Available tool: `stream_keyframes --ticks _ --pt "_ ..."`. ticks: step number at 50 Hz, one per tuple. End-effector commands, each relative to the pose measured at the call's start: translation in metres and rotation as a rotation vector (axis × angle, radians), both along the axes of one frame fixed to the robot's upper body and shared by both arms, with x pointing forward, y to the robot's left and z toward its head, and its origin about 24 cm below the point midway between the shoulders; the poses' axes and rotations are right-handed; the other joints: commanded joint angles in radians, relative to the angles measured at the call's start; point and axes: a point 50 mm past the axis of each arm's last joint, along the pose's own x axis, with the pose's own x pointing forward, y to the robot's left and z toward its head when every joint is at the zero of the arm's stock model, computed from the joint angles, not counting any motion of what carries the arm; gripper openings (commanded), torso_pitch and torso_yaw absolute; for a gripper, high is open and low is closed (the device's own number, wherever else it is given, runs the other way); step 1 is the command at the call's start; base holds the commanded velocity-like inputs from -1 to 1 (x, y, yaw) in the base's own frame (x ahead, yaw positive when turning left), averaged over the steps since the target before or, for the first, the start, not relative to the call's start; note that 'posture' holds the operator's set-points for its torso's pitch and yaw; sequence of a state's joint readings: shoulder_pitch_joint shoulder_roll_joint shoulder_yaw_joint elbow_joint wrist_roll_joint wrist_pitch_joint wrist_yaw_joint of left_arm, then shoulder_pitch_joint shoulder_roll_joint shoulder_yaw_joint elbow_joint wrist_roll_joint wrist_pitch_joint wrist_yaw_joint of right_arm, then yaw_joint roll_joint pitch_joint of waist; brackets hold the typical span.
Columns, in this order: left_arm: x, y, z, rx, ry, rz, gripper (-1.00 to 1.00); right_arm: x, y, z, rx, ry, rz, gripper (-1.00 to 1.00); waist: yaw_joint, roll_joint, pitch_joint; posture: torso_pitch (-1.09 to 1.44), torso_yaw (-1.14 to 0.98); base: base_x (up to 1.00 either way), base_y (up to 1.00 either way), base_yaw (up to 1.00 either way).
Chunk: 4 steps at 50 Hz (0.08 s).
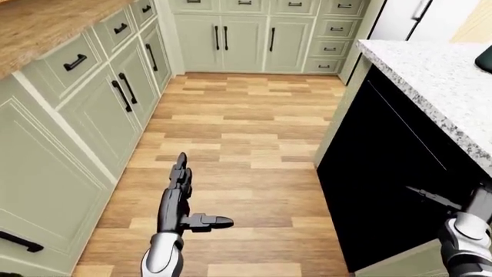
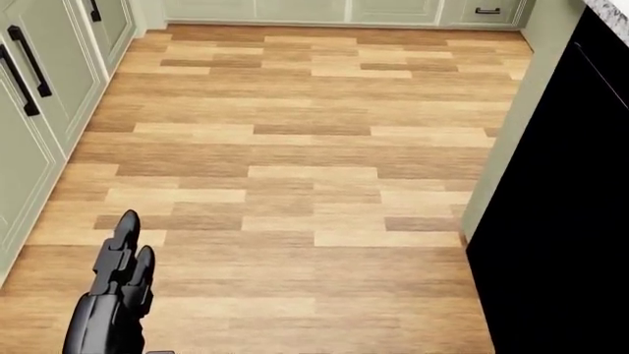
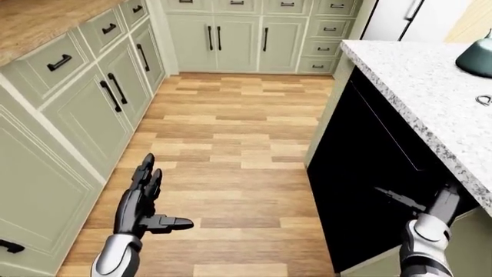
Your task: Close the dishwasher door
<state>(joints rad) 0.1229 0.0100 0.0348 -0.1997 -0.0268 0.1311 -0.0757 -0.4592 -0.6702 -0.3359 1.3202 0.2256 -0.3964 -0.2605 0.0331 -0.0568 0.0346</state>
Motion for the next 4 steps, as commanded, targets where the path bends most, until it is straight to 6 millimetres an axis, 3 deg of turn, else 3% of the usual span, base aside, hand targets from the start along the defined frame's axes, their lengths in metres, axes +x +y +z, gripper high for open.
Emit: stream_keyframes --ticks 1,4 --pt "0.0027 -0.0016 0.0159 0.003 -0.086 -0.008 1.00 0.0030 -0.0122 0.0272 -0.077 -0.104 -0.040 1.00 -0.005 -0.013 -0.019 0.00 0.00 0.00 0.00 0.00" --pt "0.0027 -0.0016 0.0159 0.003 -0.086 -0.007 1.00 0.0025 -0.0126 0.0273 -0.075 -0.107 -0.041 1.00 -0.005 -0.013 -0.021 0.00 0.00 0.00 0.00 0.00"
